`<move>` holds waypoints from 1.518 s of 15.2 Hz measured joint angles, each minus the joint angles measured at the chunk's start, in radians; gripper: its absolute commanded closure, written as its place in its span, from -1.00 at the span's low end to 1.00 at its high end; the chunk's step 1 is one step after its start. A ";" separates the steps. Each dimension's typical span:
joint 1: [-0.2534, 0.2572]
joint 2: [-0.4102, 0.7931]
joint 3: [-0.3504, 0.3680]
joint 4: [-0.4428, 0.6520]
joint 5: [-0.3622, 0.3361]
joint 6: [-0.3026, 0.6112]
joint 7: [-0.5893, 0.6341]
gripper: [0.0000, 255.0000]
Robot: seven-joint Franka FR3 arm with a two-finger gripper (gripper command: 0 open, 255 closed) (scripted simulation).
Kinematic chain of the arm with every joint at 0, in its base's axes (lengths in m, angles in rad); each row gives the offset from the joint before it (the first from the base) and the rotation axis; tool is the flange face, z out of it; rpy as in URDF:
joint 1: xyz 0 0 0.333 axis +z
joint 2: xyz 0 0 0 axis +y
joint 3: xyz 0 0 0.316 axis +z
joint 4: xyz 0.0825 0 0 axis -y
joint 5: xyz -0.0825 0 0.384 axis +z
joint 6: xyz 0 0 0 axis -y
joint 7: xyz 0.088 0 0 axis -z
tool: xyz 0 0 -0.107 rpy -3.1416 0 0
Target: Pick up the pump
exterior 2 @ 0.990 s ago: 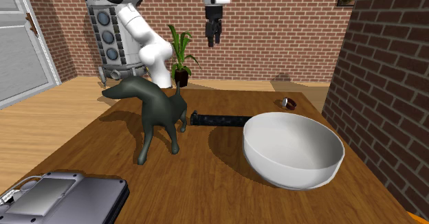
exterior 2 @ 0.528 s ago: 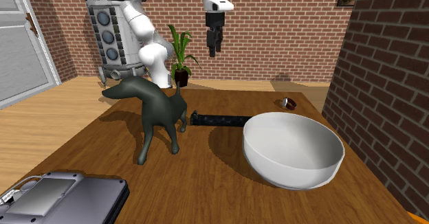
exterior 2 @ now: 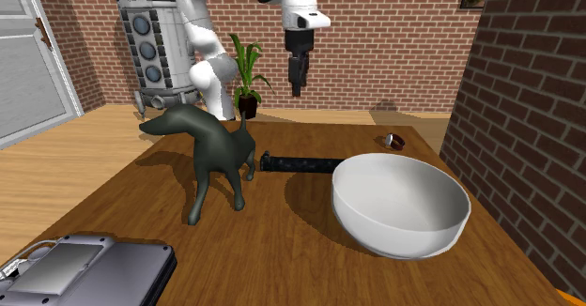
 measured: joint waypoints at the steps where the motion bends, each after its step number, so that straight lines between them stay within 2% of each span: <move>1: -0.001 0.038 -0.020 0.028 0.012 0.008 -0.035 -1.00; 5: -0.012 0.187 -0.085 0.136 0.079 0.032 -0.172 -1.00; 9: -0.044 0.357 -0.124 0.281 0.175 0.028 -0.306 -1.00; 14: -0.142 0.597 -0.131 0.511 0.312 -0.010 -0.467 -1.00; 18: -0.235 0.761 -0.109 0.714 0.387 -0.070 -0.545 -1.00; 20: -0.253 0.797 -0.101 0.741 0.403 -0.066 -0.559 -1.00; 23: -0.254 0.812 -0.096 0.721 0.412 -0.033 -0.568 -1.00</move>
